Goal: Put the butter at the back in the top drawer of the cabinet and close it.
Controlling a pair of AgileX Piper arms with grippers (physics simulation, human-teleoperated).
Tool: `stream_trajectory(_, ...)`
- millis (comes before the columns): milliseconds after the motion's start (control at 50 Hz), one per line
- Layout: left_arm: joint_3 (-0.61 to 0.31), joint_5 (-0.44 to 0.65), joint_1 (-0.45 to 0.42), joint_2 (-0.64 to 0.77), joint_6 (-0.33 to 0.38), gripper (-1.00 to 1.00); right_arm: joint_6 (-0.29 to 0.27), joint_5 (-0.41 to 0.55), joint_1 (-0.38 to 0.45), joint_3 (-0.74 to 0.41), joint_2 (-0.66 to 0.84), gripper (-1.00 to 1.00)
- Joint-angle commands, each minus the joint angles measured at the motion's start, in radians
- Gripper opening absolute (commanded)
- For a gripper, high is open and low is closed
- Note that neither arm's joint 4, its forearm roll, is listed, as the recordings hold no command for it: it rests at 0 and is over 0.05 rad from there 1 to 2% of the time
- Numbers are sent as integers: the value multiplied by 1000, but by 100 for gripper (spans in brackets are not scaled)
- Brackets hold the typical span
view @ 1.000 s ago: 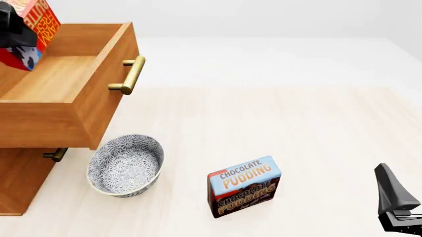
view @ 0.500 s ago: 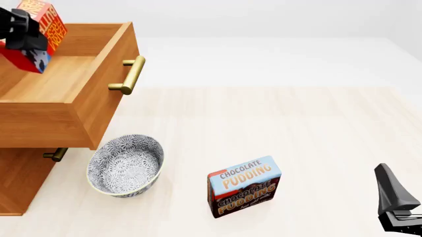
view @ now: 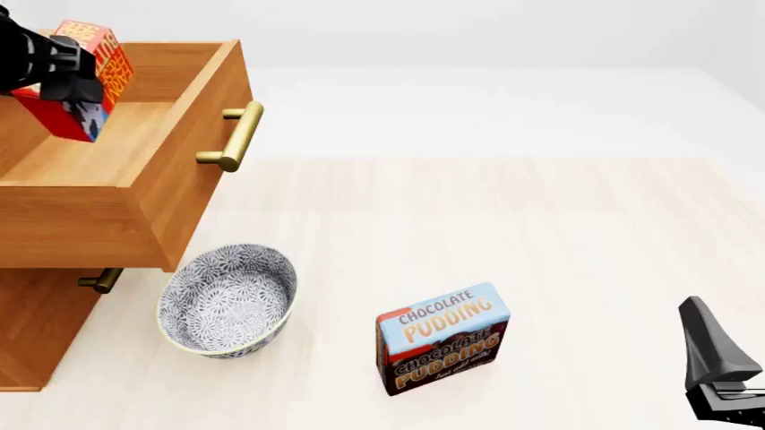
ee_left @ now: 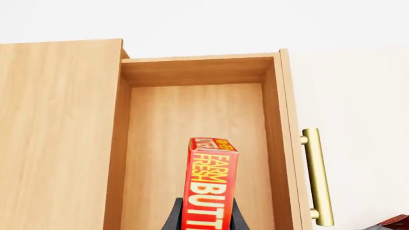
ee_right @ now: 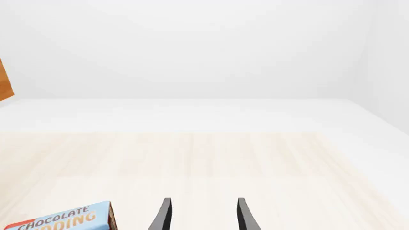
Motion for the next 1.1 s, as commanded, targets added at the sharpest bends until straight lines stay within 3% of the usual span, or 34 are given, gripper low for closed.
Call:
stream_trajectory(20,-29,-5,18,21,4,-100,0,0,0,0,0,100)
stream_trajectory(1100,16,-66,81,92,27,-100,0,0,0,0,0,100)
